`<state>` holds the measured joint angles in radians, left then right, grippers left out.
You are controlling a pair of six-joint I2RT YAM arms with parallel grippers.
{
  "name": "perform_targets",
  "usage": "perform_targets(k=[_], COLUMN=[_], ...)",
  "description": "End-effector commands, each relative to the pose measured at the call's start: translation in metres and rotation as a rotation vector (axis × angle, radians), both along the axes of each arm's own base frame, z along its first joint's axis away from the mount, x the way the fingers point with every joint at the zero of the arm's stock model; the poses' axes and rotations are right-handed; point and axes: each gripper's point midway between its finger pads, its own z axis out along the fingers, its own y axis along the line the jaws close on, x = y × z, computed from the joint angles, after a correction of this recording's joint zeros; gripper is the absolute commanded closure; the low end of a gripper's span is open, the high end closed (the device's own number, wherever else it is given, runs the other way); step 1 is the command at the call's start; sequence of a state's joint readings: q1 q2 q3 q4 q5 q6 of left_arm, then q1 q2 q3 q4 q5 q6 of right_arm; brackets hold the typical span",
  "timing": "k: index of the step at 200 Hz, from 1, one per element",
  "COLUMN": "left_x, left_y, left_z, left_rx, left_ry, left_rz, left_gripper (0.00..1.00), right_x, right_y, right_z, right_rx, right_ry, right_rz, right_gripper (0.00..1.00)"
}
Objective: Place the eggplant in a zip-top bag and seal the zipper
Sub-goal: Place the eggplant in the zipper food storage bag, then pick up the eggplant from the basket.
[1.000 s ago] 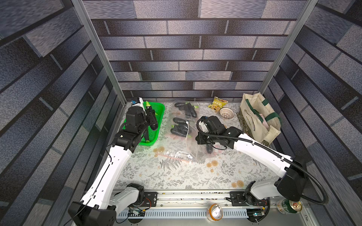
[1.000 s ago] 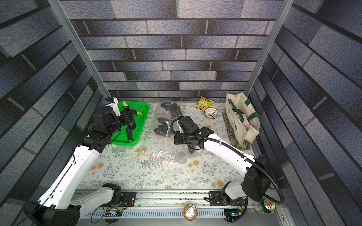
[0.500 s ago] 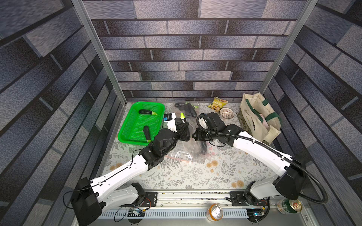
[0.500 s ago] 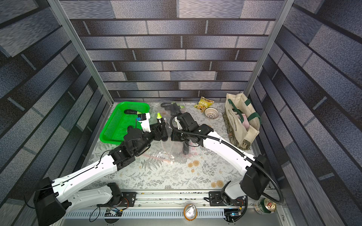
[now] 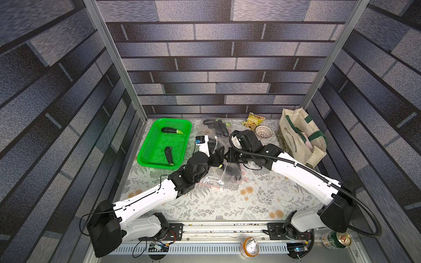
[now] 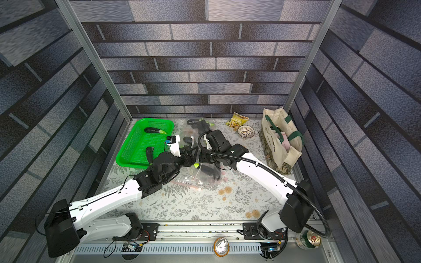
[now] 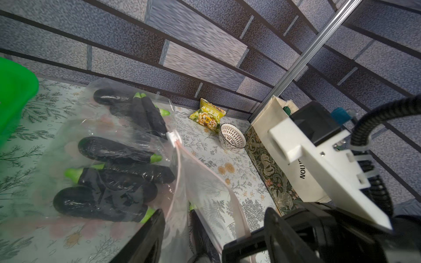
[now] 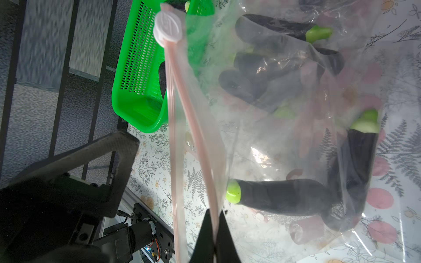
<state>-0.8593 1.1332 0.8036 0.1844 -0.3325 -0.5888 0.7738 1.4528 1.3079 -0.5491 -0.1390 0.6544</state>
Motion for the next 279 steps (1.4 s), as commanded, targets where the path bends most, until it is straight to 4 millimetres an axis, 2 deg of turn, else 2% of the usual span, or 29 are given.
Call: perform_targets(k=[1, 13, 34, 54, 75, 94, 168, 227, 256, 279], left_x=[0.004, 0.012, 0.021, 0.026, 0.033, 0.043, 0.099, 0.139, 0.149, 0.147], left_y=[0.041, 0.073, 0.139, 0.190, 0.232, 0.257, 0.303, 0.306, 0.312, 0.311], left_z=[0.024, 0.016, -0.015, -0.040, -0.064, -0.089, -0.162, -0.198, -0.218, -0.232], left_rx=[0.018, 0.070, 0.138, 0.145, 0.152, 0.156, 0.225, 0.254, 0.297, 0.340], left_ry=[0.026, 0.119, 0.365, 0.515, 0.612, 0.715, 0.929, 1.004, 1.052, 1.101], left_rz=[0.137, 0.214, 0.337, 0.413, 0.478, 0.501, 0.515, 0.437, 0.440, 0.430], left_gripper=[0.29, 0.29, 0.29, 0.29, 0.29, 0.29, 0.29, 0.32, 0.35, 0.40], right_x=[0.004, 0.003, 0.003, 0.001, 0.000, -0.001, -0.004, -0.002, 0.001, 0.003], right_y=[-0.005, -0.004, -0.005, -0.006, -0.009, -0.010, -0.019, -0.023, -0.024, -0.024], right_z=[0.016, 0.016, 0.015, 0.015, 0.014, 0.012, 0.007, 0.000, -0.006, -0.007], right_rx=[0.013, 0.012, 0.010, 0.006, -0.003, -0.009, -0.042, -0.063, -0.064, -0.060], right_ry=[-0.034, -0.035, -0.041, -0.047, -0.055, -0.057, -0.062, -0.054, -0.039, -0.034], right_rz=[-0.019, -0.015, -0.007, 0.000, 0.001, 0.003, 0.003, -0.001, -0.003, -0.009], right_gripper=[1.00, 1.00, 1.00, 1.00, 1.00, 1.00, 1.00, 1.00, 1.00, 1.00])
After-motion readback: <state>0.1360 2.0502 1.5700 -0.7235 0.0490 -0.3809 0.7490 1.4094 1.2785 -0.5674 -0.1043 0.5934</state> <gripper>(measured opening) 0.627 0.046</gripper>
